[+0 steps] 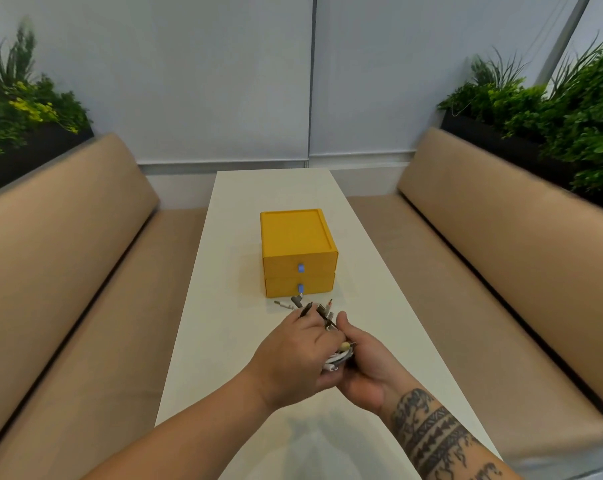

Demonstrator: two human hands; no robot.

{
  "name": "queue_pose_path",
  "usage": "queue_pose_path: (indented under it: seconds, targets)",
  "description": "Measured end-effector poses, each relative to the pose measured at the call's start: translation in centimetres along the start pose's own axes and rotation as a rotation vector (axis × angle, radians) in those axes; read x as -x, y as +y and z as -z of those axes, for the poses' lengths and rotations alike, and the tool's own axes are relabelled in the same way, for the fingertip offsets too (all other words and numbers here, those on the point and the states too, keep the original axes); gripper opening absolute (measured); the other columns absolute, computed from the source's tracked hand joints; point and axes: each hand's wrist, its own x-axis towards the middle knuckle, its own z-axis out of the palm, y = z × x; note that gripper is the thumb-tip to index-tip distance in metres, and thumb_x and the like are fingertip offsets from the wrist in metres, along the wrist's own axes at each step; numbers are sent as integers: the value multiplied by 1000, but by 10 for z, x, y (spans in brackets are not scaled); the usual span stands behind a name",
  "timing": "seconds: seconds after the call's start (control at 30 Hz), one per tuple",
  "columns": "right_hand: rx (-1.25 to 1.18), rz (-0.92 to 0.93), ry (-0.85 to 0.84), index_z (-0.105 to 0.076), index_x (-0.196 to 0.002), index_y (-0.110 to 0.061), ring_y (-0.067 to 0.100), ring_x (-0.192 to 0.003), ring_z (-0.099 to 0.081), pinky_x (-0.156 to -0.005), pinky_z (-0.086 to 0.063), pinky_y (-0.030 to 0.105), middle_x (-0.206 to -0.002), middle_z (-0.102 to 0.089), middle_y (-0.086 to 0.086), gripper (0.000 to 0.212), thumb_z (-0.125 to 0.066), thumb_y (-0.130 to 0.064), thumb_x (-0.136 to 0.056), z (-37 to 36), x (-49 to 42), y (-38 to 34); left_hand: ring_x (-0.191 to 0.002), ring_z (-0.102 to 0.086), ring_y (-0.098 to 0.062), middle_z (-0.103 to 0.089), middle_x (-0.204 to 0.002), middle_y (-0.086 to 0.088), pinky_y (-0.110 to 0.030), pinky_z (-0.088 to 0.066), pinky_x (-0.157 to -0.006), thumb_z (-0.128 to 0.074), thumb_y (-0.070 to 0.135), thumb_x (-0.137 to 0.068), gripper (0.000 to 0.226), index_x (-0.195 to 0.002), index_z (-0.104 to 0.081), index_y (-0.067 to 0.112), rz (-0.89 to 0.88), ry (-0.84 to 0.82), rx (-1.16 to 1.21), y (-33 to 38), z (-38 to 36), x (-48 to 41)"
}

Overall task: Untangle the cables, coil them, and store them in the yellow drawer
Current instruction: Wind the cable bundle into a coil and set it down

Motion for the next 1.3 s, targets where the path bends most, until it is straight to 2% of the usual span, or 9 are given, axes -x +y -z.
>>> queue_pose_path:
  seconds: [0.13, 0.33, 0.4, 0.53, 0.63, 0.73, 0.87, 1.07, 1.3]
  targets:
    - [-76, -29, -4, -79, -97, -2, 28, -84, -74, -77, -61, 39, -99, -73, 17, 39, -50, -27, -102, 5, 2, -3, -96, -58, -17, -64, -78, 9, -49, -34, -112, -66, 46, -89, 25, -90, -70, 21, -58, -47, -31, 0, 7, 0]
    - [-143, 18, -13, -70, -118, 4, 36, -104, -69, -90, -56, 47, -116, -69, 24, 31, -51, -10, -98, 1, 3, 4, -111, -44, -20, -55, -111, 2, -36, -31, -101, -16, 72, -93, 73, -113, -69, 26, -4, -180, 169, 0, 19, -11]
    - [-166, 77, -5, -69, -117, 3, 33, -92, -73, -80, -60, 42, -106, -71, 22, 32, -56, -4, -89, 2, 1, 4, -114, -44, -19, -56, -113, 3, -37, -31, -101, -12, 60, -101, 69, -118, -70, 27, 61, -45, 258, 0, 19, -12]
    - [-264, 74, 54, -64, -113, 2, 25, -60, -70, -101, -49, 44, -88, -72, 21, 23, -53, -14, -100, 2, -5, 4, -123, -48, -19, -53, -124, 7, -27, -34, -105, -27, 44, -107, 40, -125, -58, 27, 403, 418, 553, 7, 19, -20]
    - [-292, 80, 63, -63, -118, 6, 35, -90, -67, -113, -38, 54, -106, -68, 27, 29, -50, -13, -101, 6, -13, 6, -133, -41, -15, -46, -134, 12, -26, -34, -108, -42, 35, -103, 23, -122, -46, 46, 778, 594, 728, 3, 19, -27]
    - [-258, 119, 44, -62, -121, 5, 33, -99, -60, -110, -43, 49, -104, -69, 25, 28, -49, -11, -101, 8, -17, 5, -138, -42, -13, -44, -147, 6, -43, -37, -114, -54, 64, -90, 42, -129, -43, 52, 1121, 381, 1075, -9, 17, -20]
    - [-12, 211, -46, -64, -113, 2, 25, -66, -73, -60, -60, 36, -85, -74, 19, 22, -45, -3, -102, 15, -16, -3, -123, -61, -33, -66, -131, -12, -48, -48, -102, -37, 82, -84, 83, -133, -64, 21, 1413, -127, 1601, -12, 29, -9]
    - [449, 224, -127, -61, -126, -7, 31, -102, -70, -83, -57, 40, -116, -71, 19, 39, -63, 1, -88, 34, -31, 2, -124, -59, -41, -64, -131, -22, -57, -42, -109, -39, 91, -74, 99, -126, -70, 12, 1586, -287, 1763, -18, 27, -1]
    - [647, 200, -120, -61, -128, -16, 32, -112, -67, -95, -54, 45, -123, -69, 14, 44, -73, -10, -86, 41, -50, 7, -105, -70, -40, -73, -110, -22, -54, -54, -96, -78, 14, -82, 36, -118, -69, 12, 1517, -280, 1489, -18, -3, 12]
